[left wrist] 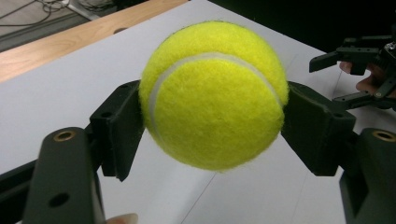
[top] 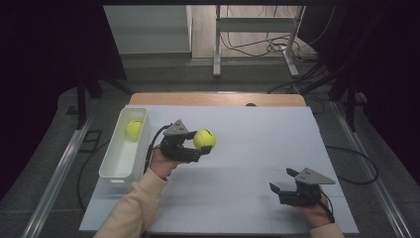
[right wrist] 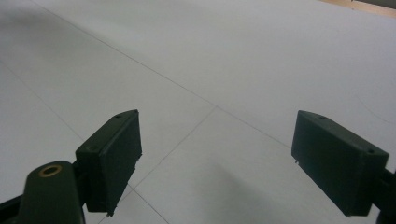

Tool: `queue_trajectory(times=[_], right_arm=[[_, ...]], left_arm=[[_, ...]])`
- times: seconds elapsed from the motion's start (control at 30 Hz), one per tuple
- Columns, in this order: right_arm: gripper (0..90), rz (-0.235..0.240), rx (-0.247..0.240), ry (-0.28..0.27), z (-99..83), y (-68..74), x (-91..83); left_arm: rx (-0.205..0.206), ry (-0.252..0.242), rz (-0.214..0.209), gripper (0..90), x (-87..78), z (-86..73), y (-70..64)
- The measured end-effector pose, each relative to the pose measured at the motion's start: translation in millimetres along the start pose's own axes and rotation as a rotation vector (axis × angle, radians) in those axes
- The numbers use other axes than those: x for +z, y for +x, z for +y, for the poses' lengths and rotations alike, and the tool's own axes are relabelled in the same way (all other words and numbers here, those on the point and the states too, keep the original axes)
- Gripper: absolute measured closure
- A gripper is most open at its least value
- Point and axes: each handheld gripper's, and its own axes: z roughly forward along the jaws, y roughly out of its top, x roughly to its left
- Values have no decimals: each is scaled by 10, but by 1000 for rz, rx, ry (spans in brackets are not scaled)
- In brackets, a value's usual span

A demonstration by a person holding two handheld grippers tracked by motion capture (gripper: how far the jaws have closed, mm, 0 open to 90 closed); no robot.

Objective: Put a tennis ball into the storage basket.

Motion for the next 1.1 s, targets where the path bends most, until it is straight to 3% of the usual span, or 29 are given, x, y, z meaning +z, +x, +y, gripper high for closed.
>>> queue_trajectory(times=[1.1], right_arm=[[169, 4, -8, 7, -2, 9, 15]], left_arm=[[-56, -37, 66, 261, -359, -67, 162]])
